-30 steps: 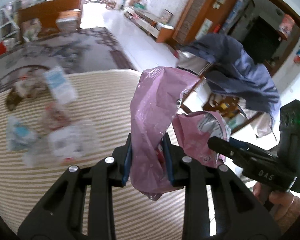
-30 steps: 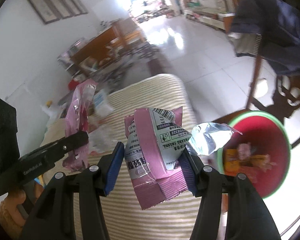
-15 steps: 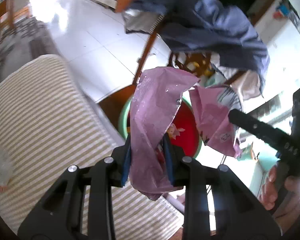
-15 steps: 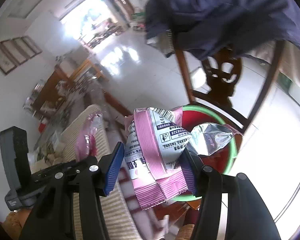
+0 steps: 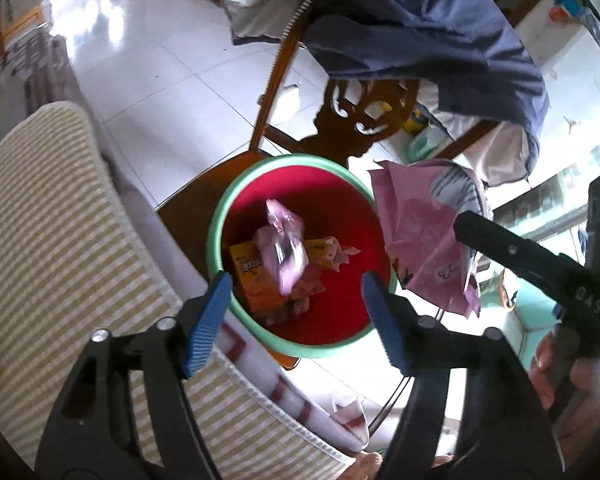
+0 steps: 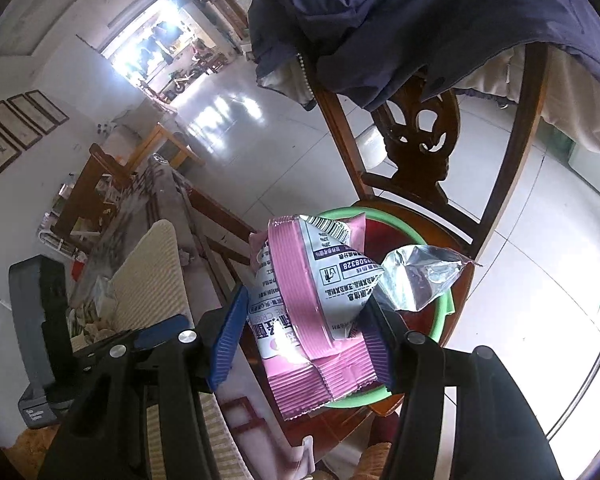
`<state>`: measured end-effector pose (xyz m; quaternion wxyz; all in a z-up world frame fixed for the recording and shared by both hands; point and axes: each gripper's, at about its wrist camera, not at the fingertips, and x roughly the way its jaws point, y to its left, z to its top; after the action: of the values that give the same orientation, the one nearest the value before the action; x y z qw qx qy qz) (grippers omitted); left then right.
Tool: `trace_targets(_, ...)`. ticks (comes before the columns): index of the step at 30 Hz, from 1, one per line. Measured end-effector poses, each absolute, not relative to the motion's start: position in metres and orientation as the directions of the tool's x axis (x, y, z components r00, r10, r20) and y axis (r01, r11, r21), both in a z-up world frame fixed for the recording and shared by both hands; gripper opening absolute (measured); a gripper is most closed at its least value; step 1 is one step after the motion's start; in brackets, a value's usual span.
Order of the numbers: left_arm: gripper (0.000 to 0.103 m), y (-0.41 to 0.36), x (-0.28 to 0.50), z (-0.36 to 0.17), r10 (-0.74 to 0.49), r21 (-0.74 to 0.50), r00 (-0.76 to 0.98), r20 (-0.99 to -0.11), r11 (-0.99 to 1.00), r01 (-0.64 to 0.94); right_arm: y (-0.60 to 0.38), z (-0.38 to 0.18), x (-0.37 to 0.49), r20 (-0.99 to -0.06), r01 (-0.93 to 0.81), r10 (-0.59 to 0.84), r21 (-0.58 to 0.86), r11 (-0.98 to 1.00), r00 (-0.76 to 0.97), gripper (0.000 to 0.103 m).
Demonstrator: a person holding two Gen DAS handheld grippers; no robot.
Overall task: Collect trash
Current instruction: 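Carry both pink bags to the red bin and open both grippers, then return both open grippers to the table toward the bottle and wrapper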
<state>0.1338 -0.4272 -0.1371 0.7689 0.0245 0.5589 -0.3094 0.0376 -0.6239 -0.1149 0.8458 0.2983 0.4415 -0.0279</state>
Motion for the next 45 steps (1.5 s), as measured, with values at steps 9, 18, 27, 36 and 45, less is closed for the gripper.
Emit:
trace_targets(9,0.074,-0.379,0.131,-0.129,-0.429,-0.309,0.253,-0.867,0.861,0.403,-0.609,-0.12,0.059,-0.772,0.275,0.233,0.464,0.842,0.592,0.061)
trace_targets(18,0.074,-0.345,0.127,-0.129,-0.398,-0.295,0.293,-0.869,0.893,0.34,-0.597,-0.119,0.068,-0.775,0.28,0.233,0.465,0.84,0.588,0.076)
trace_targets(27,0.074,-0.297,0.124,-0.128,-0.362,-0.286,0.332,-0.871,0.923,0.257,-0.563,-0.111,0.077,-0.768,0.206,0.273,0.462,0.863,0.579,0.076)
trace_targets(36,0.074,-0.201,0.116,-0.114,-0.269,-0.256,0.444,-0.855,0.963,0.089,-0.499,-0.106,0.093,-0.766,0.115,0.332,0.463,0.879,0.551,0.077)
trace_targets(45,0.076,-0.064,0.101,-0.117,-0.151,-0.246,0.504,-0.85,0.961,-0.126,-0.404,-0.105,0.096,-0.78,0.028,0.368,0.441,0.897,0.505,0.077)
